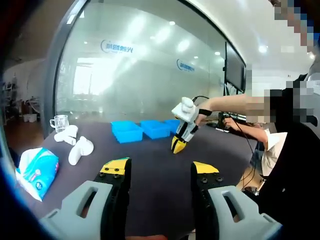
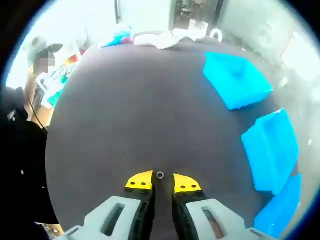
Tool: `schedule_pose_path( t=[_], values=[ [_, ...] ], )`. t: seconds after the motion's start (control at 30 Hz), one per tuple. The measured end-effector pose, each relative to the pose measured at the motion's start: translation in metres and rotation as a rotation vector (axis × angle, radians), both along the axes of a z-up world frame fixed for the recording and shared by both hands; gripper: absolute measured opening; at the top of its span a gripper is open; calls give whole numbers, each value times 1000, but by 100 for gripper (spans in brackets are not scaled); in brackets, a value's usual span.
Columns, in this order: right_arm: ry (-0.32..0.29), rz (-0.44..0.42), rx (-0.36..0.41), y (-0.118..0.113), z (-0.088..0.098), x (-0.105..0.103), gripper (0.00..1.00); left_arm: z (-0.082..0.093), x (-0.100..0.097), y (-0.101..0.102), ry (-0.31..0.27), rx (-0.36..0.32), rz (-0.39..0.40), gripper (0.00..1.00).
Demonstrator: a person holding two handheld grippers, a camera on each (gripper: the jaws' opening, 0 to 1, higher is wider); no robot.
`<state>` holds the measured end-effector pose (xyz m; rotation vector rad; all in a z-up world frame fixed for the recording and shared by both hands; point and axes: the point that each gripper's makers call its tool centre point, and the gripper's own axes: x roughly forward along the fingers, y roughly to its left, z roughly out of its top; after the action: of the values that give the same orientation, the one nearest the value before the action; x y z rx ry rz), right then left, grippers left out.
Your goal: Sort the screws, nuts, and washers into the corresponding bins
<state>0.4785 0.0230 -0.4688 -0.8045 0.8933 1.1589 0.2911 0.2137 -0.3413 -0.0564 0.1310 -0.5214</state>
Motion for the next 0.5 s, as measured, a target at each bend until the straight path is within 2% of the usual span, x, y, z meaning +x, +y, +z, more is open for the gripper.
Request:
schedule_pose_path(
  t=[0.13, 0.2, 0.5],
  values=[
    [-4, 28, -15, 3, 0, -7, 2, 1, 0, -2, -4, -1, -3, 47],
    [-30, 49, -30, 3, 0, -8, 2, 1, 0, -3, -4, 0, -4, 47],
    [-28, 31, -20, 2, 2, -8, 1, 6, 0, -5, -12, 3, -10, 47]
  ],
)
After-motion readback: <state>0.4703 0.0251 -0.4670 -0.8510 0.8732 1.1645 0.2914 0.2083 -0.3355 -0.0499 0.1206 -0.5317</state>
